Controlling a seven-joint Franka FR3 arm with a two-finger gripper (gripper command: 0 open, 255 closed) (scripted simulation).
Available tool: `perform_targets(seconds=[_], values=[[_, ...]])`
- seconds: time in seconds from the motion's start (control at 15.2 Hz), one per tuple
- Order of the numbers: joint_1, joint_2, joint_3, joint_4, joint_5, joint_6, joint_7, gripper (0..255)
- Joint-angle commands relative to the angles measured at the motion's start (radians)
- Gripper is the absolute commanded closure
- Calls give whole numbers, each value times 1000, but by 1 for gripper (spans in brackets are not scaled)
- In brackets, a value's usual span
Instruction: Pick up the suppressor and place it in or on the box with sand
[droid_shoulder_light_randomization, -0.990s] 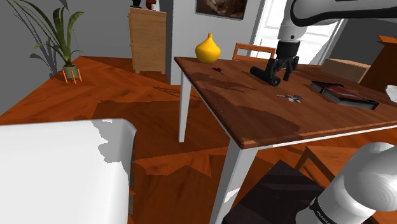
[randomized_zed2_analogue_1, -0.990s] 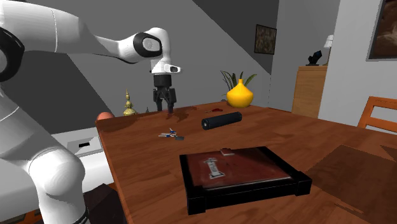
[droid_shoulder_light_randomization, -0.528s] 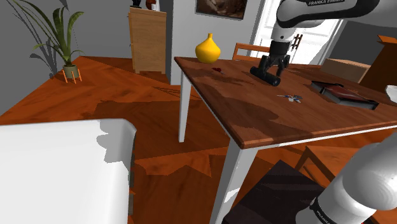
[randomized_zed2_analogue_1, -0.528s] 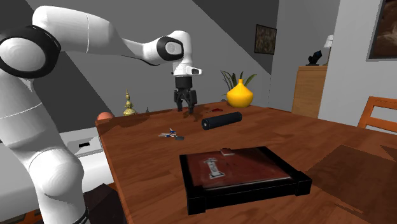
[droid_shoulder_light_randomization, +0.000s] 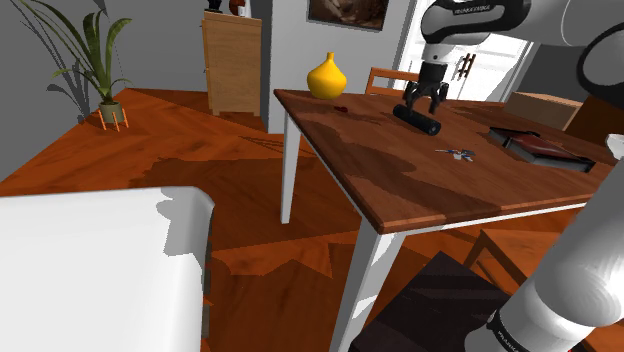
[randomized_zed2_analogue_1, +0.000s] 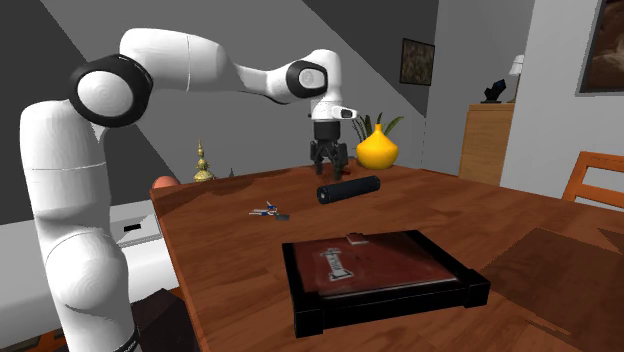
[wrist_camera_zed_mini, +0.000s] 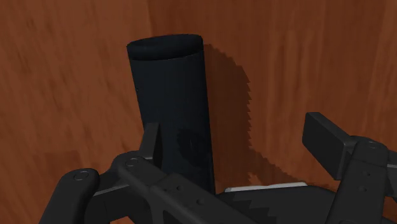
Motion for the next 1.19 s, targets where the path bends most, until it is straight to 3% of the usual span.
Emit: perform_targets(seconds=[0.0,0.2,0.73,1.12], values=[[-23,73,-19,85,33,-11,-21,0],[-68,194,-40,236,89,-40,-48,0],[-63,179,-36,113,83,68,-46,0],[-63,179,-36,113,83,68,-46,0]])
